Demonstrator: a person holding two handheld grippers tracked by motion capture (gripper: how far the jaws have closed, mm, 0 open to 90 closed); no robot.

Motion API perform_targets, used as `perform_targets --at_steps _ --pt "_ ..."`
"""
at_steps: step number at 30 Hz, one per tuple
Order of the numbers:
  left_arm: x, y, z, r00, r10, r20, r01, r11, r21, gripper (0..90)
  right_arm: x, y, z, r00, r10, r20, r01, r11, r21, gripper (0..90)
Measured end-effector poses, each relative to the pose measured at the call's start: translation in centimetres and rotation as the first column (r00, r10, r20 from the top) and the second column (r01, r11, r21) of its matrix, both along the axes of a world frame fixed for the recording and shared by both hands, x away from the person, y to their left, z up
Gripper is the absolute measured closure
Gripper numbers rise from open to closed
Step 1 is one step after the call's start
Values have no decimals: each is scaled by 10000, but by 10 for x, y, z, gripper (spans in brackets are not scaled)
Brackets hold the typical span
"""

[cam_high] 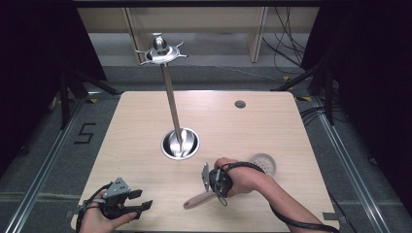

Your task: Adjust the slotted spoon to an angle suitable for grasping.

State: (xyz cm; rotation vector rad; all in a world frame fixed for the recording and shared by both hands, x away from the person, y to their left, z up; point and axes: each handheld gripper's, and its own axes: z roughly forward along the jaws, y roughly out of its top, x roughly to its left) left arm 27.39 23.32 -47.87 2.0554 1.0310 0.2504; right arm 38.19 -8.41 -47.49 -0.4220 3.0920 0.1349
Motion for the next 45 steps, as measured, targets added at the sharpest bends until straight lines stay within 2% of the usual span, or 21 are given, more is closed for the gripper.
perform_targets --at_steps 2,8,14,18,22,23,24,27,28,29,31,32,34,37,38,39,41,42,43,44,45 --pt "0 2 1 9998 -194 -34 195 9995 234 415 0 0 0 9999 22 99 -23 10000 39 726" --pt "0 2 2 9998 -175 -38 176 9994 306 417 -1 0 1 9973 446 579 -454 9989 111 747" --pt "0 1 1 9999 -106 -28 106 9998 179 417 -4 -7 13 9956 -376 857 303 9959 852 755" --pt "-1 0 0 10000 33 33 -32 10000 -50 418 -6 -16 25 9909 -997 902 837 9825 1663 756" --pt "0 0 0 10000 29 38 -29 10000 -32 418 -3 -24 35 9887 -801 1267 483 9705 2362 756" --pt "-1 0 0 10000 34 4 -34 10000 17 418 -4 -31 41 9820 -1399 1270 1015 9575 2700 757" --pt "0 0 0 10000 43 52 -43 10000 -46 418 -4 -31 41 9820 -1399 1270 1015 9575 2700 757" --pt "0 0 0 10000 52 28 -52 10000 -28 418 -2 -43 51 9720 -1962 1292 1339 9147 3814 757" --pt "0 0 0 10000 53 30 -52 10000 -39 418 -2 -43 51 9720 -1962 1292 1339 9147 3814 757" --pt "0 0 0 10000 59 34 -59 10000 -43 418 -2 -49 53 9625 -2511 1031 1857 8863 4243 757" --pt "-1 0 0 9999 126 -34 -126 9999 -46 417 0 -50 54 9714 -2185 928 1534 8761 4571 757" --pt "0 0 0 10000 47 38 -46 10000 -17 418 -3 -55 56 9511 -3006 707 2347 8524 4673 757" --pt "0 0 0 10000 50 27 -50 10000 -10 417 -4 -60 58 9301 -3572 861 2659 8161 5131 757" --pt "0 0 0 10000 49 27 -49 10000 -12 417 -2 -67 62 9200 -3859 687 2784 7669 5783 757" --pt "0 0 0 10000 53 23 -53 10000 -8 417 -1 -72 65 9085 -4136 598 2951 7362 6090 758" --pt "0 0 0 10000 49 22 -49 10000 -1 417 -1 -74 66 9026 -4269 556 3021 7201 6246 758" --pt "0 0 0 10000 55 27 -55 10000 -10 417 1 -75 67 9027 -4263 581 2942 7101 6397 758" --pt "0 0 0 10000 49 30 -49 10000 -6 417 1 -79 69 8875 -4589 419 3156 6716 6703 758" --pt "0 0 0 10000 55 35 -55 10000 -12 418 1 -80 70 8780 -4775 337 3279 6511 6845 758" --pt "0 0 0 10000 53 33 -53 10000 -4 418 1 -80 70 8780 -4775 337 3279 6511 6845 758" --pt "0 0 0 10000 51 35 -51 10000 0 417 1 -82 72 8728 -4872 290 3308 6343 6987 758"
